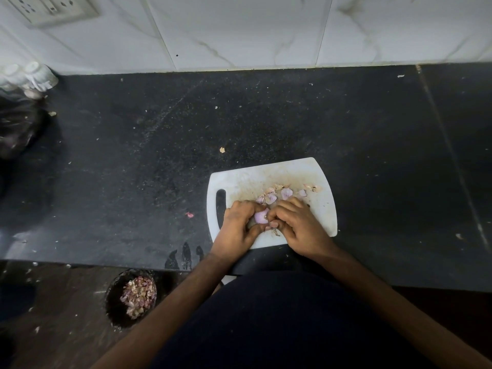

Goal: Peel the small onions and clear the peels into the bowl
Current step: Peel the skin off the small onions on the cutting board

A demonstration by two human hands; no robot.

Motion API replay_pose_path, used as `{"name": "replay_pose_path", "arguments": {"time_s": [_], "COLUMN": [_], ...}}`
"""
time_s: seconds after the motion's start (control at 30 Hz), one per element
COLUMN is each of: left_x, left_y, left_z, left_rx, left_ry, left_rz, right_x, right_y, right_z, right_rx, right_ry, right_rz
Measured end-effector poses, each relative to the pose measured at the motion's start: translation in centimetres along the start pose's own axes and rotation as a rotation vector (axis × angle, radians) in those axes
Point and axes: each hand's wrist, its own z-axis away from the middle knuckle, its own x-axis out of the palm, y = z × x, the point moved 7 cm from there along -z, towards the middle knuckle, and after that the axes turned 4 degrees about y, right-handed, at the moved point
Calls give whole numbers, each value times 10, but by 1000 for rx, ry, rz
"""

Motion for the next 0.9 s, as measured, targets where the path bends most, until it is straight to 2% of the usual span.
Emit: {"name": "replay_pose_path", "arguments": {"time_s": [0.17, 0.33, 0.47, 0.63, 0.8, 0.9], "left_x": [-1, -3, -2, 2, 0, 2], "left_y": [-3, -9, -4, -3, -2, -1], "left_z": [0, -2, -3, -2, -1, -1], "left_rx": [-31, -103, -66, -27, -32, 6], "left_ry": [16, 28, 10, -22, -14, -24], "left_rz": [38, 139, 67, -17, -55, -100], "right_x": [-24, -10, -13, -7, -16, -13], "right_y": [15, 16, 16, 6, 13, 13], "right_z": [3, 1, 1, 2, 1, 2], "right_rx": [209, 181, 214, 144, 178, 163], "right_ry": [272, 195, 230, 145, 269, 236], "right_rz": [-231, -133, -194, -65, -127, -61]}}
